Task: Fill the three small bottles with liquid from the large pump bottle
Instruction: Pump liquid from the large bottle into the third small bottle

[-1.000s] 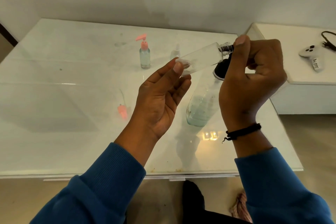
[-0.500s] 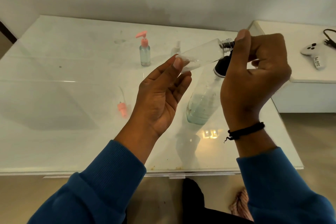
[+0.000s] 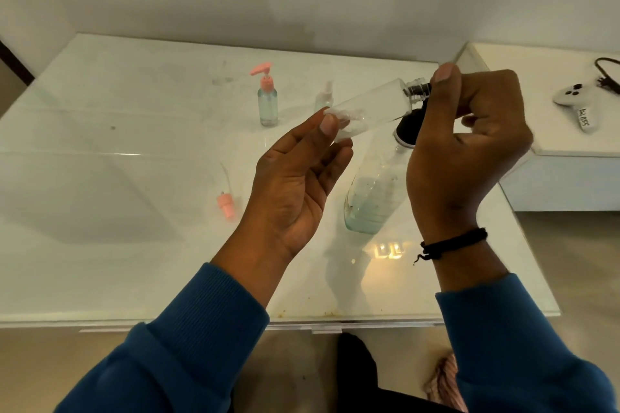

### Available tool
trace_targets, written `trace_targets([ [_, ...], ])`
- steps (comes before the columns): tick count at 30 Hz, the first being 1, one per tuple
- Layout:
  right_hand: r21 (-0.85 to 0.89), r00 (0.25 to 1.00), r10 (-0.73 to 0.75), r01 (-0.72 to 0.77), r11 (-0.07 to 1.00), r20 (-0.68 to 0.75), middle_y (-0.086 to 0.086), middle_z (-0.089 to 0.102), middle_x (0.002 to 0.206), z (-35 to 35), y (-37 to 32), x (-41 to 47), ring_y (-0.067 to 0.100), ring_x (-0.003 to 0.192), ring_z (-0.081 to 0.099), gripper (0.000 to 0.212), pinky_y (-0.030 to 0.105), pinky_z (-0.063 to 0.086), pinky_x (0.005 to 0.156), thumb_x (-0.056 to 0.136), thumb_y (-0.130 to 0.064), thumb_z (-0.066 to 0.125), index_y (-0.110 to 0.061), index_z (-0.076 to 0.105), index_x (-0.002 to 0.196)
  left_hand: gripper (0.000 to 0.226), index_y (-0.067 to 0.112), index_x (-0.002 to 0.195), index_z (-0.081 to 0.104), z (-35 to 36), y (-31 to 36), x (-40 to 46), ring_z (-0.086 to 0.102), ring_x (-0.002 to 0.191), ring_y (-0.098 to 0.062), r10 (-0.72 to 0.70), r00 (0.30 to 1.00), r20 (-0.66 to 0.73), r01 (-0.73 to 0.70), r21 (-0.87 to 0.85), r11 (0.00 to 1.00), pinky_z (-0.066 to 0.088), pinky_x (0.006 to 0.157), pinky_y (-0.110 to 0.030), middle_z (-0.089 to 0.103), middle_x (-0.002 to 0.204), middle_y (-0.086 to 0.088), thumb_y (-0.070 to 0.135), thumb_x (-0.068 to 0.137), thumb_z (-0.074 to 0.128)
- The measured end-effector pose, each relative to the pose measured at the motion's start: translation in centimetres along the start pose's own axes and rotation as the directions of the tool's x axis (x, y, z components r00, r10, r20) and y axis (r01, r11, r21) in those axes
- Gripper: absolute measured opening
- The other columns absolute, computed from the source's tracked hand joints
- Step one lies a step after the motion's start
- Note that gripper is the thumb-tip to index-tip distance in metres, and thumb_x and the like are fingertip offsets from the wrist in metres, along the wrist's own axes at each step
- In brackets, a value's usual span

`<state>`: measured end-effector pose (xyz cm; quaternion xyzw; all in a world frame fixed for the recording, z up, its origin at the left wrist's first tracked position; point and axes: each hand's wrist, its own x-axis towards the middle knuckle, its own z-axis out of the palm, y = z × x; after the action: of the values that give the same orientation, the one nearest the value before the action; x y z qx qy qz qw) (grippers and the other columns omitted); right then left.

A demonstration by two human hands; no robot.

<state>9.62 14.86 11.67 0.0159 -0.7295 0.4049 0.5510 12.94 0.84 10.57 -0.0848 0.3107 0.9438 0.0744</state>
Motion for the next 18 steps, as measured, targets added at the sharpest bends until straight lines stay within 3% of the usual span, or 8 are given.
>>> trace_targets([
  [6,0.005,1.000,-0.009,0.009,1.000,-0.023,0.000,0.054,0.070,0.0,0.2,-0.7,0.015,0.070,0.047,0.029,0.026,0.040,0.064,0.100,-0.011,0.062,-0.002,0.064,0.071,0.028,0.011,0.103,0.072,0.0,0.0,0.0,0.072,0.084,-0.013,0.003,1.000,-0.004,-0.003,-0.002,1.000,0.059,0.074,-0.023,0.075,0.101,-0.005,0.016,0.076,0.070],
  [12,-0.007,0.999,-0.025,0.025,1.000,-0.036,-0.001,0.052,0.069,0.2,0.0,0.3,0.018,0.065,0.046,0.034,0.033,0.041,0.063,0.099,-0.015,0.062,-0.003,0.061,0.068,0.023,0.010,0.104,0.071,0.0,0.1,0.1,0.072,0.084,-0.014,-0.004,1.000,-0.002,0.004,-0.017,1.000,0.059,0.074,-0.024,0.075,0.101,-0.006,0.014,0.082,0.068],
  [15,-0.003,1.000,-0.005,0.005,1.000,-0.031,0.002,0.053,0.068,0.1,0.2,-0.3,0.015,0.069,0.046,0.032,0.025,0.039,0.064,0.100,-0.012,0.062,-0.002,0.062,0.069,0.017,0.010,0.104,0.071,-0.1,-0.1,0.0,0.072,0.085,-0.014,-0.007,1.000,-0.008,0.007,-0.009,1.000,0.059,0.075,-0.023,0.075,0.103,-0.006,0.013,0.089,0.065],
  [18,0.006,1.000,0.010,-0.010,1.000,-0.006,0.007,0.056,0.067,0.1,0.2,-0.4,0.015,0.069,0.046,0.032,0.022,0.037,0.065,0.100,-0.013,0.061,-0.003,0.062,0.069,0.020,0.011,0.103,0.072,-0.1,0.0,0.0,0.072,0.084,-0.014,-0.007,1.000,-0.008,0.007,-0.012,1.000,0.059,0.073,-0.023,0.075,0.101,-0.005,0.014,0.083,0.069],
])
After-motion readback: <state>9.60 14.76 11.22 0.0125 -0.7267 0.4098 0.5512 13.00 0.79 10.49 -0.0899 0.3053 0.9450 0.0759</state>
